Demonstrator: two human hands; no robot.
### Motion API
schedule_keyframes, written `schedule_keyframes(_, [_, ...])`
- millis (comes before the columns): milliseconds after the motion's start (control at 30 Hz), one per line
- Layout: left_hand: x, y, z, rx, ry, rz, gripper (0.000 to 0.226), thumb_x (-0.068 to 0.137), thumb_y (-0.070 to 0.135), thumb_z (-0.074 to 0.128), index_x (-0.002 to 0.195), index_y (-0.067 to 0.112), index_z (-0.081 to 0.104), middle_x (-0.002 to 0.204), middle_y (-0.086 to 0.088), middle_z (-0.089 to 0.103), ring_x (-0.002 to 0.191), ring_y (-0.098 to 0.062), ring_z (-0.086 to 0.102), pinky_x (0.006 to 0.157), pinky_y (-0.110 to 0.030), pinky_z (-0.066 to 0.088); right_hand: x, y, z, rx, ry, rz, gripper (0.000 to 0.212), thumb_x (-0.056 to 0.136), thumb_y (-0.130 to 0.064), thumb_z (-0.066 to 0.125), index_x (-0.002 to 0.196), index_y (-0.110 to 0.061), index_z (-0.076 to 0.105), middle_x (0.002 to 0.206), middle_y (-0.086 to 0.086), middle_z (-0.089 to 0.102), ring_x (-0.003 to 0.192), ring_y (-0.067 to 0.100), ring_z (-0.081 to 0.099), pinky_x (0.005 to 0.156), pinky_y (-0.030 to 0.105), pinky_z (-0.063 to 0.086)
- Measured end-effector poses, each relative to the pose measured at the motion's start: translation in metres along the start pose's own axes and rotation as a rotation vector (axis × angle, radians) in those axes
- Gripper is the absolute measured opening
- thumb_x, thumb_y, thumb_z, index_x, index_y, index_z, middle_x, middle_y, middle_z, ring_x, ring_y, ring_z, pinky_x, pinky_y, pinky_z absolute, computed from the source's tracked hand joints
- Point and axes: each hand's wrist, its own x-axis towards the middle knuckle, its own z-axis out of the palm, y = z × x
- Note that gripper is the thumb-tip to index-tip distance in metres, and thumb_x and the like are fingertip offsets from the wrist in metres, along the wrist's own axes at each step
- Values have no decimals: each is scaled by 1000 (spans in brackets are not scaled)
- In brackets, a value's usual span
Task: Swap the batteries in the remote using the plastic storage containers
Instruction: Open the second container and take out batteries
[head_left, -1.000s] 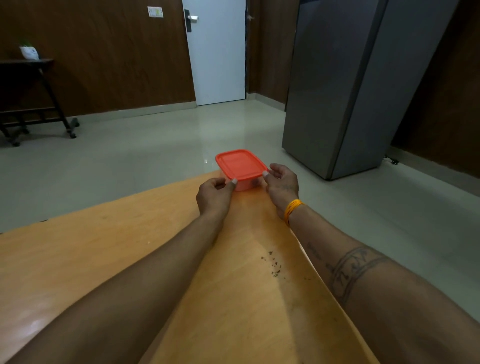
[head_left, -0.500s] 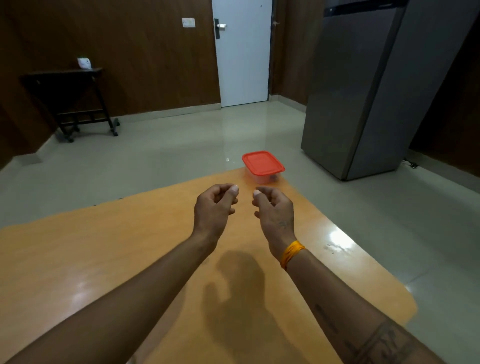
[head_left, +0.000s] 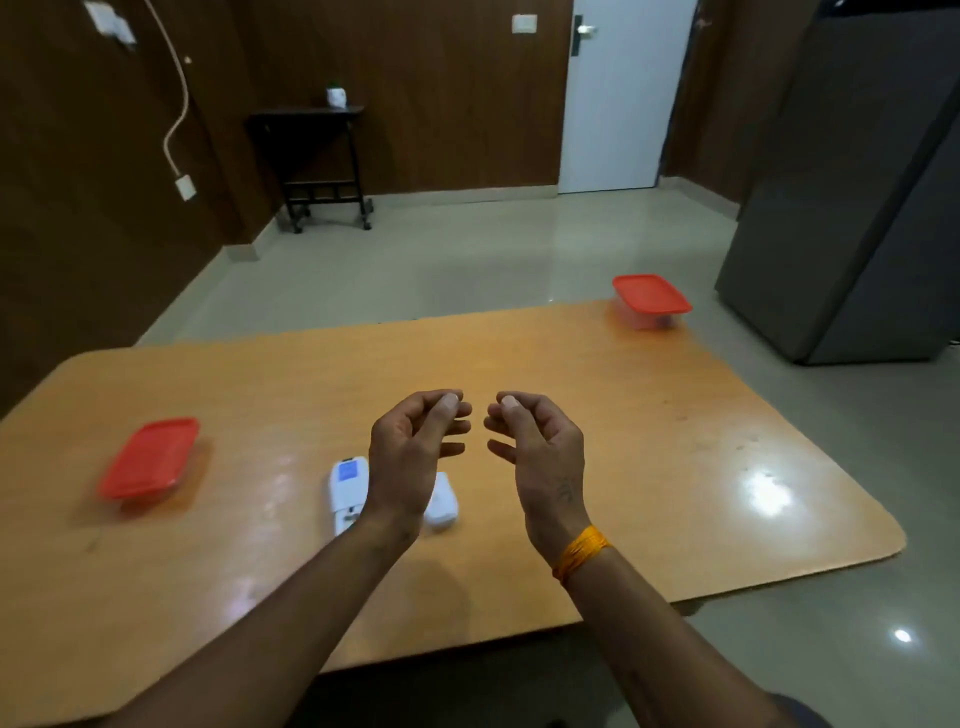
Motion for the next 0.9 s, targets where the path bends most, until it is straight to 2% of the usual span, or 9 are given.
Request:
schedule_keyframes(267, [-30, 11, -129, -34, 250, -17, 18, 104, 19, 60, 108, 12, 76, 102, -10, 79, 93, -24, 76, 78, -37, 63, -58, 22, 103, -13, -183, 14, 15, 102, -24, 61, 99, -23, 75, 97, 7, 77, 97, 20, 74, 82, 38, 65])
schedule_keyframes(500, [-33, -1, -237, 36, 435, -72, 19, 102, 24, 65, 110, 10, 75, 100, -8, 78, 90, -21, 73, 77, -41, 61, -81, 63, 192, -117, -351, 4, 13, 99, -27, 63, 98, -22, 75, 93, 3, 76, 95, 21, 73, 84, 48, 63])
schedule_keyframes(567, [-29, -11, -267, 84, 493, -91, 20, 100, 26, 68, 110, 10, 75, 100, -10, 78, 91, -24, 74, 79, -44, 62, -81, 78, 214, -169, -394, -13, 13, 97, -31, 64, 99, -25, 75, 92, -1, 76, 95, 18, 73, 86, 47, 62])
schedule_keyframes(700, [-13, -32, -314, 240, 547, -148, 30, 92, 35, 74, 117, 18, 74, 103, -2, 77, 89, -20, 74, 87, -52, 63, -69, 105, 254, -350, -465, -108, 14, 96, -23, 67, 107, -20, 75, 98, -9, 75, 94, 6, 69, 85, 29, 58])
schedule_keyframes(767, [-2, -39, -329, 333, 548, -177, 41, 88, 38, 76, 125, 21, 71, 116, 2, 74, 102, -18, 71, 92, -48, 62, -60, 116, 273, -459, -506, -173, 19, 93, -17, 71, 112, -16, 74, 103, -5, 74, 97, 7, 67, 88, 24, 53])
schedule_keyframes(833, [9, -45, -338, 410, 528, -209, 52, 88, 35, 78, 136, 21, 65, 132, 2, 67, 113, -16, 63, 95, -37, 55, -51, 126, 289, -576, -558, -238, 28, 88, -14, 73, 116, -15, 73, 109, -1, 73, 102, 13, 66, 92, 29, 54])
schedule_keyframes(900, [21, -52, -344, 467, 501, -257, 59, 88, 33, 78, 143, 19, 60, 135, 2, 61, 115, -16, 57, 94, -32, 47, -43, 134, 305, -695, -596, -301, 37, 84, -13, 73, 121, -17, 70, 114, 2, 70, 107, 17, 63, 94, 36, 54])
